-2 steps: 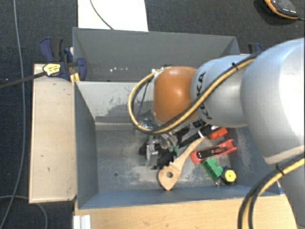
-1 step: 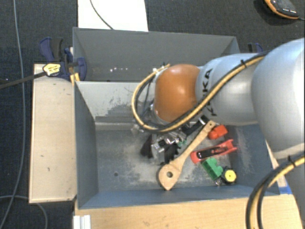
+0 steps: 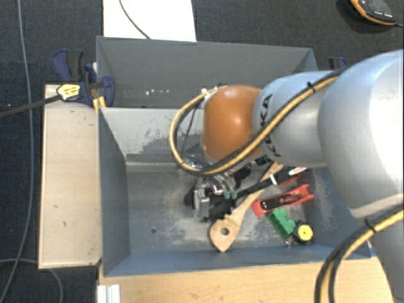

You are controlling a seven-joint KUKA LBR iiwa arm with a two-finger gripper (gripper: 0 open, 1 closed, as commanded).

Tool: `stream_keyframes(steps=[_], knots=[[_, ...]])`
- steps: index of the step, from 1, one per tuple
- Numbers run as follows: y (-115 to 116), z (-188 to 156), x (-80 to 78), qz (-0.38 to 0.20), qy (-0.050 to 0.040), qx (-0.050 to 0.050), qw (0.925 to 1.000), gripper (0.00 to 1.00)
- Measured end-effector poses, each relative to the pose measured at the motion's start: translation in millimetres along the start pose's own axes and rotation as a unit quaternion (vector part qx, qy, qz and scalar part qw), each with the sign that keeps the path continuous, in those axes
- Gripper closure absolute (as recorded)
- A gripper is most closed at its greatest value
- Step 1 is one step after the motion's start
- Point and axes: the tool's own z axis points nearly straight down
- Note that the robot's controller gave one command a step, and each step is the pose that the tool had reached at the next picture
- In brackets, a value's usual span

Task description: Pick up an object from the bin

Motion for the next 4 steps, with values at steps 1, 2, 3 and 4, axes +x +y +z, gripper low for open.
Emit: stream_keyframes(steps=[1,2,3,4], knots=[[-5,-1,-3.7,-0.13,-0.0056,-0.002,0.9915,0.0],[0,-2,-1.7,-0.013,-0.0023,-0.001,0.9999,1.0],[0,-1,-1.1,-0.013,-0.0014,-0.001,0.9999,1.0],[0,-22,-0.9,-0.012,-0.0014,-0.001,0.9999,1.0]])
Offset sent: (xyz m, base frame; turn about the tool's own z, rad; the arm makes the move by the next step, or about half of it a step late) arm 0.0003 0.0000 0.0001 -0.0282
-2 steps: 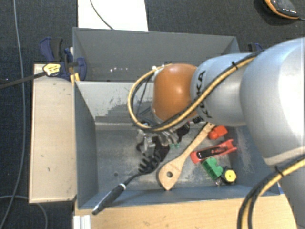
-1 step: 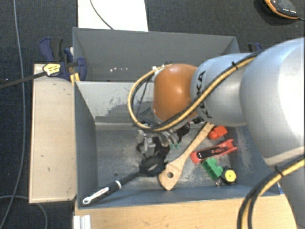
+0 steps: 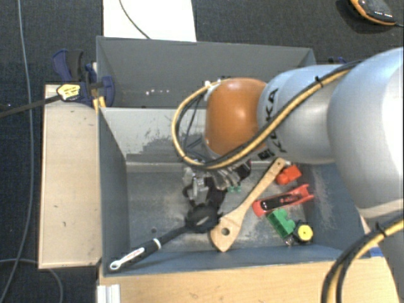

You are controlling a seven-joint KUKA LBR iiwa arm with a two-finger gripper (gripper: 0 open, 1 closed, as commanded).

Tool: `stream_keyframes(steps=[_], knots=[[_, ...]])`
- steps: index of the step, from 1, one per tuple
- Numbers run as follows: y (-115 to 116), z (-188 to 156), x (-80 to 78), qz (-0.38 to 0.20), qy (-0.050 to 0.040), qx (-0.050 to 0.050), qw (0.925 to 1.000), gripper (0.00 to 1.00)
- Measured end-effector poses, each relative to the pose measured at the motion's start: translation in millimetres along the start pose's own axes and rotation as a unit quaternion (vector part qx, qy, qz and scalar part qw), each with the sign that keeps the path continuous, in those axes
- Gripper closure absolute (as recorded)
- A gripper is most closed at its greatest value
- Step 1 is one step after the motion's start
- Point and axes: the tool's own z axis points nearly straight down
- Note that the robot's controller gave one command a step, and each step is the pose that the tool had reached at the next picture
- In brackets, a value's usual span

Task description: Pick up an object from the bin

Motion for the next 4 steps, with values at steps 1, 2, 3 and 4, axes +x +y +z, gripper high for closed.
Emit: stream_keyframes(steps=[1,2,3,4], knots=[[0,-25,-1.1,0.0,-0.0012,0.0,1.0,1.0],[0,-49,-1.0,0.001,-0.0006,0.0,1.0,1.0],[0,-71,-2.2,0.001,-0.0027,0.0,1.0,1.0],[0,-81,-3.2,0.002,-0.0053,0.0,1.0,1.0]])
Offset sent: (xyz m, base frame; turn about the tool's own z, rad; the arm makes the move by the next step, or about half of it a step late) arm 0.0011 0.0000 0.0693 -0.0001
